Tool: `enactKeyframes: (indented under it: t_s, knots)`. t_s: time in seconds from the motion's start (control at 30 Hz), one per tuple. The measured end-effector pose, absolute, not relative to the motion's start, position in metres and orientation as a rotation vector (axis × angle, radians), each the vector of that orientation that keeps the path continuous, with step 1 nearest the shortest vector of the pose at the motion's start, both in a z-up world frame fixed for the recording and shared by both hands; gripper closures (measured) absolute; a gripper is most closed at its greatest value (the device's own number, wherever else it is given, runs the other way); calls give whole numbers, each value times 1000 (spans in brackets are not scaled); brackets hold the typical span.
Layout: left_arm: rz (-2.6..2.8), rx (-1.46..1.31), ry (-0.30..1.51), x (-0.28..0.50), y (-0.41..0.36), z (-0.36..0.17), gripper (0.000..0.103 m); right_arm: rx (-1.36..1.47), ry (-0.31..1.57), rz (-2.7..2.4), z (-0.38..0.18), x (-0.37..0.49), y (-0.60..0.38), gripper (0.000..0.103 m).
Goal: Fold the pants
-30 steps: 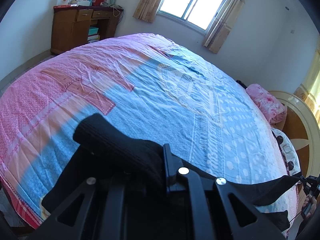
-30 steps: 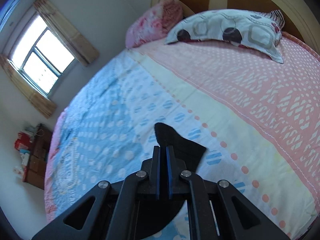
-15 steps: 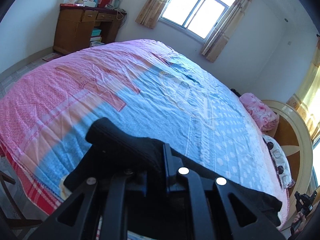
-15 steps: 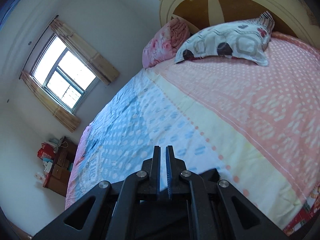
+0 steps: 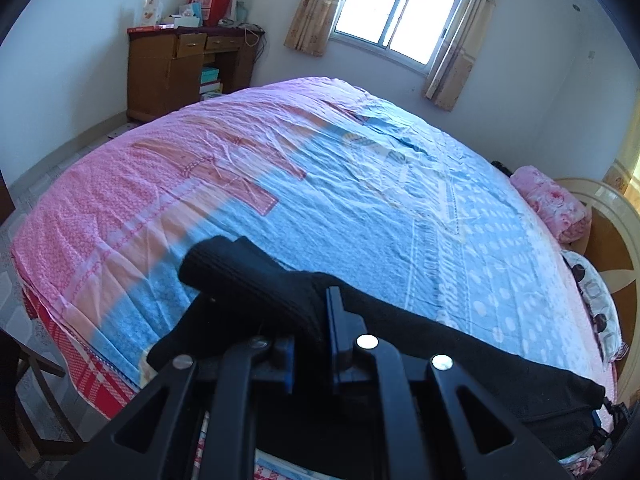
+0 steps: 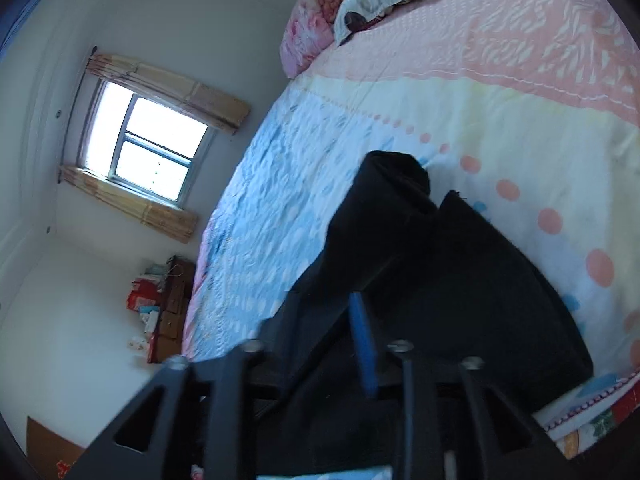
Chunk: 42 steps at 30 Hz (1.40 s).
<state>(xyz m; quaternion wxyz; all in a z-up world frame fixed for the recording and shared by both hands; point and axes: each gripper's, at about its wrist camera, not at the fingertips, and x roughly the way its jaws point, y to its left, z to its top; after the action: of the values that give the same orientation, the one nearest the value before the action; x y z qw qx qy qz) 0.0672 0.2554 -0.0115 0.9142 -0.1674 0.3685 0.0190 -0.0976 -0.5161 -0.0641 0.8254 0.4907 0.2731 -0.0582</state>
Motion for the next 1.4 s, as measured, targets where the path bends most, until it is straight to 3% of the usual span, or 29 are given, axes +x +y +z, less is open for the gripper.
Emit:
enactKeyframes:
  t_s: [0.37, 0.43, 0.73, 1.1, 1.13, 1.17, 1.4]
  knots:
    - [49, -357, 763, 72, 257, -15, 90, 928, 588, -403, -61, -66, -525, 55]
    - [43, -361, 763, 72, 258, -15, 90, 937, 600, -425, -63, -63, -525, 59]
    - [42, -347, 768, 76, 254, -18, 90, 925, 550, -472, -57, -101, -529, 60]
    - [28, -338, 775, 84, 244, -19, 90, 755, 622, -391, -66, -45, -517, 61]
    - [29, -338, 776, 85, 244, -19, 90, 746, 621, -372, -66, -43, -513, 73]
    - [28, -343, 779, 85, 245, -19, 90, 760, 625, -345, -69, -42, -511, 95]
    - [12, -383, 759, 86, 254, -10, 90, 790, 581, -307, -57, -48, -511, 98]
